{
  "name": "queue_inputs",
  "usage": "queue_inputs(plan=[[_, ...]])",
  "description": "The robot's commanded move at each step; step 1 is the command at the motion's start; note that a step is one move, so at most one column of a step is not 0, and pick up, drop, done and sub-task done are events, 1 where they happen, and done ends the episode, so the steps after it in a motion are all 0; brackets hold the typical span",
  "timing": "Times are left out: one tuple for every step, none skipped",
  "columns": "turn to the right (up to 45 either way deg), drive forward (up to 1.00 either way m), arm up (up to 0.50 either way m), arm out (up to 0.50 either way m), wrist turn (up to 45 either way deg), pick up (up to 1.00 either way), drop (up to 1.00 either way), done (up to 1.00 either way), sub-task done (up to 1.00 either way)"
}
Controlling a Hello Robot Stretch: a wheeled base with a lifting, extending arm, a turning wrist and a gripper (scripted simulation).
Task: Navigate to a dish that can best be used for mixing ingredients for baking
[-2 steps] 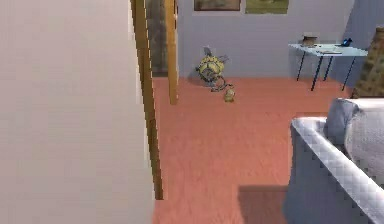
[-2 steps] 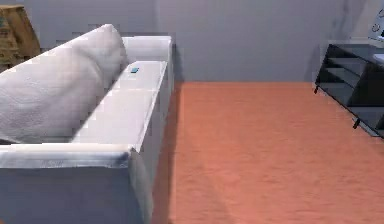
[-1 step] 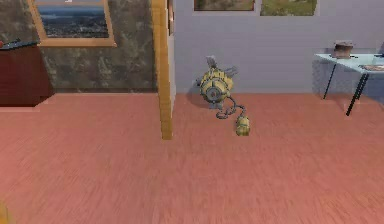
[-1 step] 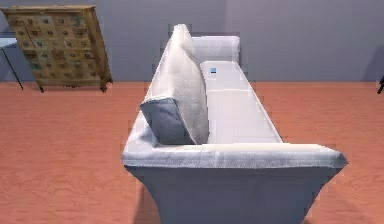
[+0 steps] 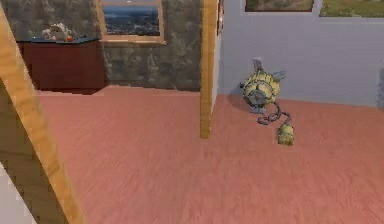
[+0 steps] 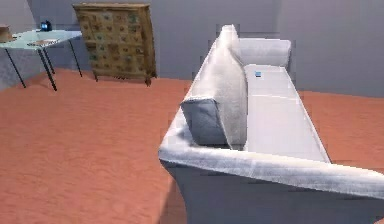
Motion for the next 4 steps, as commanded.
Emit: queue_inputs(plan=[[0.0,0.1,0.0,0.0,0.0,0.0,0.0,0.0,0.0],[9.0,0.0,0.0,0.0,0.0,0.0,0.0,0.0,0.0],[0.0,0.8,0.0,0.0,0.0,0.0,0.0,0.0,0.0],[-45.0,0.0,0.0,0.0,0.0,0.0,0.0,0.0,0.0]])
